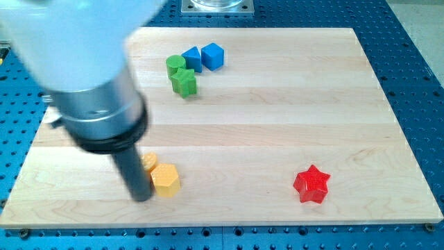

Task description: Place the heart at the top of the cube

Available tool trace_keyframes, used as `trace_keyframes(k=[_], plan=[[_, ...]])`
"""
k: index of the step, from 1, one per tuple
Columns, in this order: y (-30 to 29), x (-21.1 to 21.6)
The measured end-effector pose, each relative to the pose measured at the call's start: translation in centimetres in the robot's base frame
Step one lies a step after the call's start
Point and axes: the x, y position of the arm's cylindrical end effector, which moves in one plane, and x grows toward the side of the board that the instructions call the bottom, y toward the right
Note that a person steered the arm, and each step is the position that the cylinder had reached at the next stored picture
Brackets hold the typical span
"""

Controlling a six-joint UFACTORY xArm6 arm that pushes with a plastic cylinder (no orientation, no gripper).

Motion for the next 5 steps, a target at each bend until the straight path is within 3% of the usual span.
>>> trace_keyframes(k=[3,4,5], plan=[[-1.4,-17.0],[-4.6,-20.1],[-4.8,-15.2]])
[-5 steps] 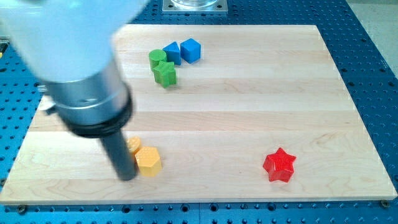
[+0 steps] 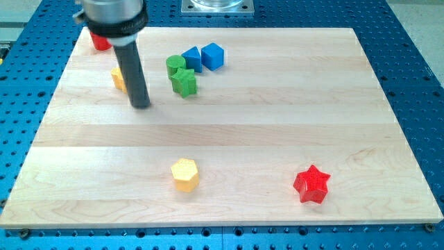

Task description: Place the heart at the top of the cube

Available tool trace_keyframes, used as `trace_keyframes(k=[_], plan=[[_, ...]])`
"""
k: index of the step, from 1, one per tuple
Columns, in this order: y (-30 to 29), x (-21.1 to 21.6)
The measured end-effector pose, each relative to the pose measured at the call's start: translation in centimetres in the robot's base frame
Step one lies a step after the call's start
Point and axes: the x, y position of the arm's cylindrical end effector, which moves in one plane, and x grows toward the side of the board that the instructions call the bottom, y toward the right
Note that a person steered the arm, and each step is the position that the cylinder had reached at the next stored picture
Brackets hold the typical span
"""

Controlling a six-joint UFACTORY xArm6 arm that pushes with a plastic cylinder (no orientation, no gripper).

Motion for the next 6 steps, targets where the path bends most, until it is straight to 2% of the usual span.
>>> trace_keyframes(k=[1,2,3,4,5,6], plan=[[-4.8,-4.2],[-2.8,-9.2],[4.8,-13.6],[9.5,-15.5],[8.0,-15.3],[14.6,-14.9]])
